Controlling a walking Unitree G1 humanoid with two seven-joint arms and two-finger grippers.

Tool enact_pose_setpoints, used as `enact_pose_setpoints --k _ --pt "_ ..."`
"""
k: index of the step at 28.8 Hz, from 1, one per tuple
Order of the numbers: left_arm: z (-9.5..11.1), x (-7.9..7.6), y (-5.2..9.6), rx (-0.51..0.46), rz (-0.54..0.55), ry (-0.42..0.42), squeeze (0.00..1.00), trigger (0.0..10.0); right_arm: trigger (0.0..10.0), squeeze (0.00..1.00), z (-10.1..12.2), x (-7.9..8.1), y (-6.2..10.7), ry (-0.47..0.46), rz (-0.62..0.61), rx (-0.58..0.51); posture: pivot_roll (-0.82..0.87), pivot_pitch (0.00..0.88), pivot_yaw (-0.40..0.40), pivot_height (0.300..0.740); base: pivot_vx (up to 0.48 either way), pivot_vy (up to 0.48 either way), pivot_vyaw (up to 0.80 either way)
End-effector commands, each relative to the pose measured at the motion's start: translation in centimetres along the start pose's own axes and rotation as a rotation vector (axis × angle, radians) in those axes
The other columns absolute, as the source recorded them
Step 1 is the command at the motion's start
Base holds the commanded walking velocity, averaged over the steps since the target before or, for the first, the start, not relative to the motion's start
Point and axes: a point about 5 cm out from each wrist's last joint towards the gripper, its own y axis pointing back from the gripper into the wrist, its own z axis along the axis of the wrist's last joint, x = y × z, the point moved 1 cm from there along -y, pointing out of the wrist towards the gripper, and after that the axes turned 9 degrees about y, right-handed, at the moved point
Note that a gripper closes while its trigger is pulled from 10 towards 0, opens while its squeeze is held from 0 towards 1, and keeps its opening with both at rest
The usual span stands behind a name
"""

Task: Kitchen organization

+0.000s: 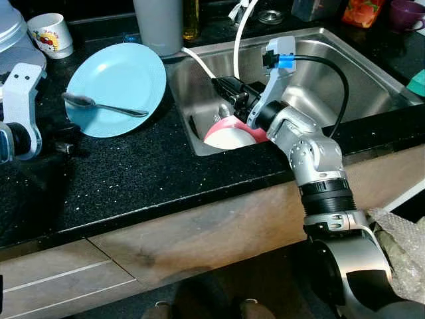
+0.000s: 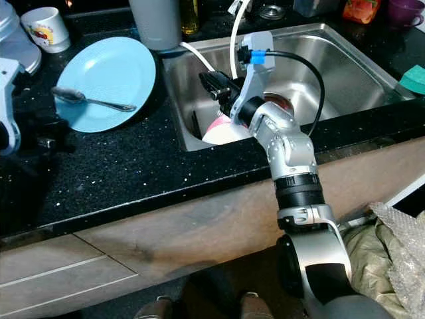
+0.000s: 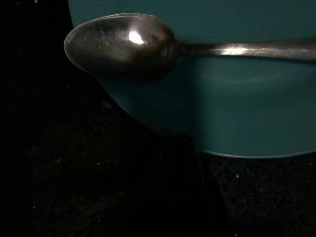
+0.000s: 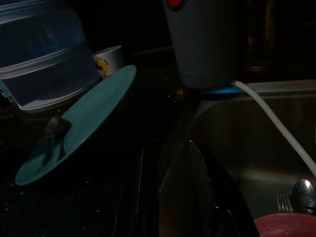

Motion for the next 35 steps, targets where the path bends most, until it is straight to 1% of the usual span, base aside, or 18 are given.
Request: enact_pose_setpoints --k 1,9,12,13,14,15,16,17,19,21,23,24,26,27,28,30,32,35 --pt "-0.7 0.7 0.3 0.049 0.025 -0.012 0.0 0.0 10.0 0.0 0.1 0.1 -0.1 0.0 0.008 -0.008 0.05 0.155 0.022 0.74 0.0 0.0 0.0" --pt "0.7 1.0 1.4 0.047 -0.014 -0.117 0.0 0.0 10.0 0.0 0.2 0.1 -0.1 0.002 0.011 -0.008 0.05 0.149 0.022 0.74 0.0 0.0 0.0" --pt "1.3 1.0 1.6 0.023 -0.015 -0.124 0.0 0.0 10.0 0.0 0.2 0.1 -0.1 0.002 0.012 -0.009 0.05 0.149 0.021 0.74 0.0 0.0 0.0" --pt "1.8 0.9 1.7 0.009 -0.018 -0.133 0.0 9.2 10.0 0.0 0.2 0.1 -0.1 0.001 0.011 -0.01 0.05 0.149 0.02 0.74 0.0 0.0 0.0" --pt "1.8 0.9 1.7 0.009 -0.018 -0.133 0.0 9.2 10.0 0.0 0.2 0.1 -0.1 0.001 0.011 -0.01 0.05 0.149 0.02 0.74 0.0 0.0 0.0" --pt "2.3 0.9 1.8 -0.014 -0.016 -0.142 0.81 10.0 10.0 0.0 0.2 0.1 -0.2 0.002 0.011 -0.011 0.05 0.151 0.022 0.74 0.0 0.0 0.0" --pt "2.3 0.9 1.8 -0.014 -0.016 -0.142 0.81 10.0 10.0 0.0 0.2 0.1 -0.2 0.002 0.011 -0.011 0.05 0.151 0.022 0.74 0.0 0.0 0.0" --pt "2.8 0.7 1.9 -0.04 -0.024 -0.152 1.0 10.0 10.0 0.0 0.3 0.1 -0.2 0.001 0.011 -0.012 0.05 0.151 0.021 0.74 0.0 0.0 0.0" --pt "3.8 0.5 2.2 -0.088 -0.044 -0.139 1.0 10.0 10.0 0.0 0.3 0.1 -0.2 0.0 0.01 -0.013 0.05 0.154 0.02 0.74 0.0 0.0 0.0" --pt "3.8 0.5 2.2 -0.088 -0.044 -0.139 1.0 10.0 10.0 0.0 0.3 0.1 -0.2 0.0 0.01 -0.013 0.05 0.154 0.02 0.74 0.0 0.0 0.0" --pt "5.2 0.4 2.4 -0.162 -0.036 -0.138 1.0 10.0 10.0 0.0 0.4 0.1 -0.2 -0.001 0.009 -0.013 0.05 0.156 0.018 0.74 0.0 0.0 0.0" --pt "6.0 0.4 2.6 -0.214 -0.02 -0.135 0.64 10.0 10.0 0.0 0.4 0.0 -0.2 -0.002 0.009 -0.013 0.05 0.157 0.018 0.74 0.0 0.0 0.0" --pt "6.5 0.4 2.6 -0.248 -0.009 -0.131 0.64 10.0 10.0 0.0 0.4 0.0 -0.2 -0.002 0.009 -0.013 0.05 0.157 0.017 0.74 0.0 0.0 0.0" --pt "6.8 0.2 2.5 -0.266 0.0 -0.11 0.0 10.0 10.0 0.0 0.4 0.0 -0.2 -0.003 0.009 -0.013 0.05 0.158 0.017 0.74 0.0 0.0 0.0" --pt "7.0 -0.8 1.8 -0.267 -0.005 -0.051 0.0 10.0 10.0 0.0 0.4 0.0 -0.2 -0.002 0.009 -0.014 0.05 0.159 0.016 0.74 0.0 0.0 0.0" --pt "7.0 -1.1 1.5 -0.265 -0.009 -0.032 0.0 10.0 10.0 0.0 0.4 0.0 -0.2 -0.002 0.009 -0.014 0.05 0.159 0.015 0.74 0.0 0.0 0.0" --pt "6.8 -2.0 0.7 -0.252 -0.009 0.03 0.0 10.0 10.0 0.0 0.4 0.0 -0.2 -0.003 0.01 -0.014 0.05 0.161 0.014 0.74 0.0 0.0 0.0" --pt "5.7 -4.4 -1.3 -0.223 0.013 0.074 0.0 10.0 10.0 0.0 0.3 0.1 -0.3 -0.002 0.01 -0.014 0.05 0.162 0.017 0.74 0.0 0.0 0.0"
